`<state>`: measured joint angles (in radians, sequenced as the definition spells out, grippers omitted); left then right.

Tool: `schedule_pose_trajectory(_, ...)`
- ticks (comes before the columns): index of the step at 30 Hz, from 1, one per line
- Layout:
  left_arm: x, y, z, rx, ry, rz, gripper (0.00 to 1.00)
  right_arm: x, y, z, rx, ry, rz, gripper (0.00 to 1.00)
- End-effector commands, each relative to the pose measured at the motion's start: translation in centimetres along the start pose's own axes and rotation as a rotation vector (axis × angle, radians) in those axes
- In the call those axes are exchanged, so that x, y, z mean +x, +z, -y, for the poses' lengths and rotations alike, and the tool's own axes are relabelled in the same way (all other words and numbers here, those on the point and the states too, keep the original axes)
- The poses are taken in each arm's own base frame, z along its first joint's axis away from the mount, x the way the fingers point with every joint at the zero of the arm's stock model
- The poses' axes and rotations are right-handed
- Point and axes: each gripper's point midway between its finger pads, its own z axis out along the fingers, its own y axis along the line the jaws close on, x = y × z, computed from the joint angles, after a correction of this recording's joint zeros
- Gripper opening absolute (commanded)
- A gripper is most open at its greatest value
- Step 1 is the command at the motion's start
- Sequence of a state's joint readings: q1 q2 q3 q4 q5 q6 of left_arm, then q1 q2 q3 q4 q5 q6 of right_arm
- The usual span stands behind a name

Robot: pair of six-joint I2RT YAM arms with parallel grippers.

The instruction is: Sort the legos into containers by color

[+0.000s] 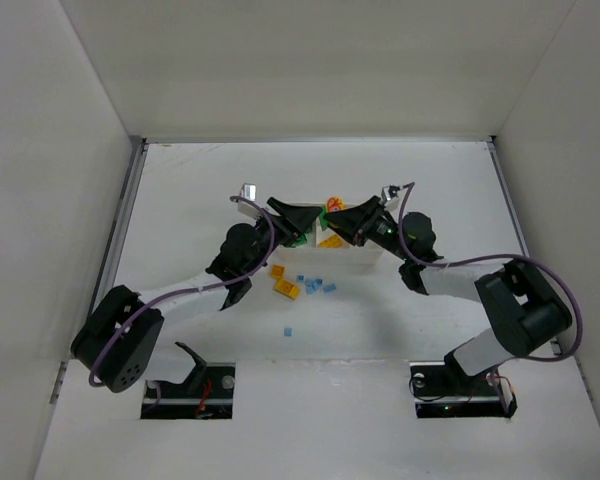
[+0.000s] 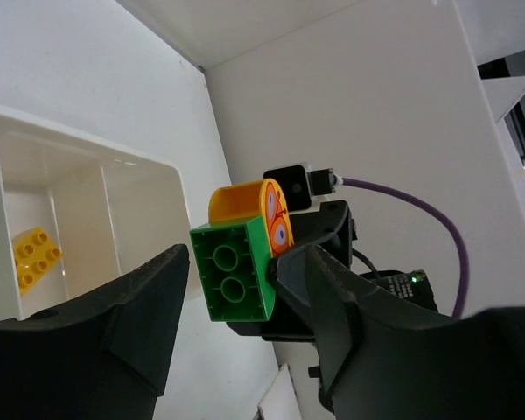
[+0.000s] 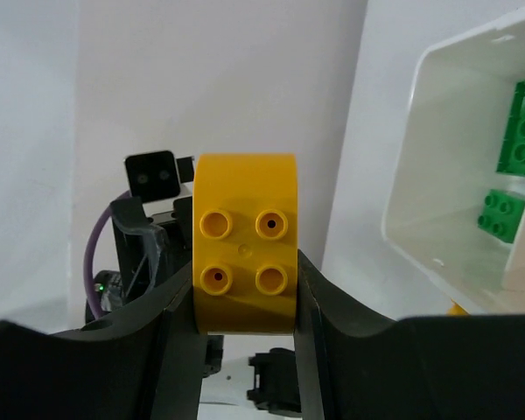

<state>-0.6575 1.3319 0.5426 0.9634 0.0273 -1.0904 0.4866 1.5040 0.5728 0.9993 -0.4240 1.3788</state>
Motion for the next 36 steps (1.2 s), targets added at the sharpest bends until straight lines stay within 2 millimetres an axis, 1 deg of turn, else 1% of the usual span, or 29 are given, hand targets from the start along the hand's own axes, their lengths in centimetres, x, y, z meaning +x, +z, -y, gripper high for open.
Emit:
schedule_pose_trajectory(1, -1.2, -0.2, 2.0, 0.089, -0.014, 0.032, 0.52, 0.6, 0.2, -4.2, -0.177, 0.039, -0.034, 0.21)
schedule_pose_trajectory(7, -1.2, 0.3, 1.4, 0.075, -0.010, 0.029, 0.51, 0.8, 0.5, -4.0, -0.203, 0.091, -0.049, 0.21)
schedule_pose_trajectory(14, -0.8, 0.8, 0.4, 0.049, -0.010, 0.011, 0.50, 0.7, 0.4, -3.9, -0.204, 0.090, -0.045, 0.21)
schedule_pose_trajectory(16, -0.9, 0.9, 0.5, 0.052, -0.013, 0.014, 0.50, 0.8, 0.4, -4.0, -0.206, 0.089, -0.049, 0.21)
schedule_pose_trajectory(19, -0.8, 1.1, 1.1, 0.069, -0.013, 0.008, 0.49, 1.2, 0.7, -3.9, -0.206, 0.096, -0.062, 0.21)
schedule_pose_trajectory(21, -0.6, 1.2, 1.4, 0.076, -0.012, 0.003, 0.46, 1.4, 0.8, -3.8, -0.203, 0.100, -0.068, 0.21)
schedule_pose_trajectory(26, -0.3, 1.3, 1.4, 0.075, -0.018, -0.006, 0.40, 1.6, 0.9, -3.5, -0.196, 0.104, -0.073, 0.22)
schedule_pose_trajectory(30, -0.5, 1.3, 1.6, 0.086, -0.022, 0.000, 0.34, 2.1, 1.1, -3.2, -0.190, 0.112, -0.085, 0.22)
schedule_pose_trajectory(32, -0.5, 1.4, 1.8, 0.092, -0.028, 0.002, 0.30, 2.2, 1.3, -3.2, -0.189, 0.117, -0.088, 0.22)
schedule_pose_trajectory(34, -0.6, 1.3, 1.9, 0.094, -0.028, 0.004, 0.24, 2.2, 1.3, -3.1, -0.185, 0.122, -0.089, 0.25)
schedule_pose_trajectory(35, -0.8, 1.2, 1.9, 0.093, -0.028, 0.009, 0.20, 2.2, 1.3, -3.0, -0.182, 0.124, -0.088, 0.29)
schedule_pose_trajectory(36, -1.0, 1.1, 1.7, 0.090, -0.027, 0.013, 0.18, 2.2, 1.3, -3.0, -0.179, 0.123, -0.088, 0.34)
